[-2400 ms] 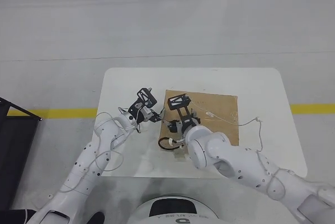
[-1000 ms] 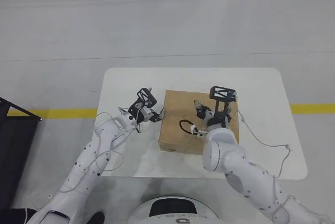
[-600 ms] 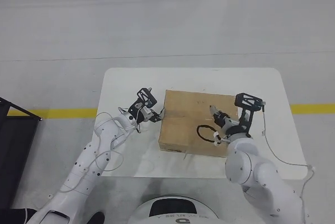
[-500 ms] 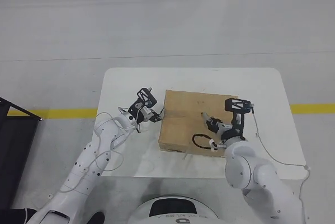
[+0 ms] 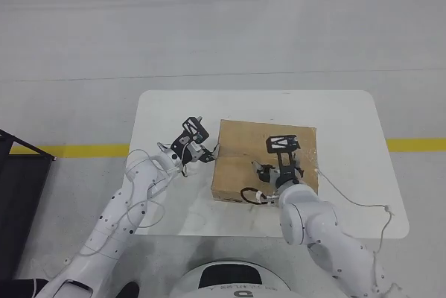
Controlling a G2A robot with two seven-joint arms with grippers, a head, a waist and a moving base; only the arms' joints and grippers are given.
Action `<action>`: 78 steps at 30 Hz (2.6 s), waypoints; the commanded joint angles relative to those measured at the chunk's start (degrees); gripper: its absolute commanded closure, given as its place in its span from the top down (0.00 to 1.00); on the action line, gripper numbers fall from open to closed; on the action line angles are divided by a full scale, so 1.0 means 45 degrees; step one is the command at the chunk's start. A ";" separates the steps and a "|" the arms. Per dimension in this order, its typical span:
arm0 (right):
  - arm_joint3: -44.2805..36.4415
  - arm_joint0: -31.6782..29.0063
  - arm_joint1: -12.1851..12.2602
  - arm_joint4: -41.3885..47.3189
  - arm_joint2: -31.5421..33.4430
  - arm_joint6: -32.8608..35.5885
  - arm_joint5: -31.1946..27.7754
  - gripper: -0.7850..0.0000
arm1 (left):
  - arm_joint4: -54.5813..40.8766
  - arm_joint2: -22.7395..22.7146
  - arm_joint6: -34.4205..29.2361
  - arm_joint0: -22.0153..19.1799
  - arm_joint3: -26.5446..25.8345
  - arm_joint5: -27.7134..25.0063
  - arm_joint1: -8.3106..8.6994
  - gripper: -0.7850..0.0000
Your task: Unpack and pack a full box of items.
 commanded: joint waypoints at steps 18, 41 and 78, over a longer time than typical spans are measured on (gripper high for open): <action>0.0396 -0.0902 -0.1266 -0.0919 0.2427 -0.0174 0.2141 1.00 | 0.0000 0.0000 0.0000 0.0000 0.0000 0.0000 0.0000 1.00; -0.1015 -0.3203 -0.1957 0.4767 0.8793 -0.1723 0.3523 1.00 | 0.0000 0.0000 0.0000 0.0000 0.0000 0.0000 0.0000 1.00; 0.2372 -0.2148 -0.1862 1.4045 1.1768 0.0954 -0.1676 0.47 | 0.0000 0.0000 0.0000 0.0000 0.0000 0.0000 0.0000 1.00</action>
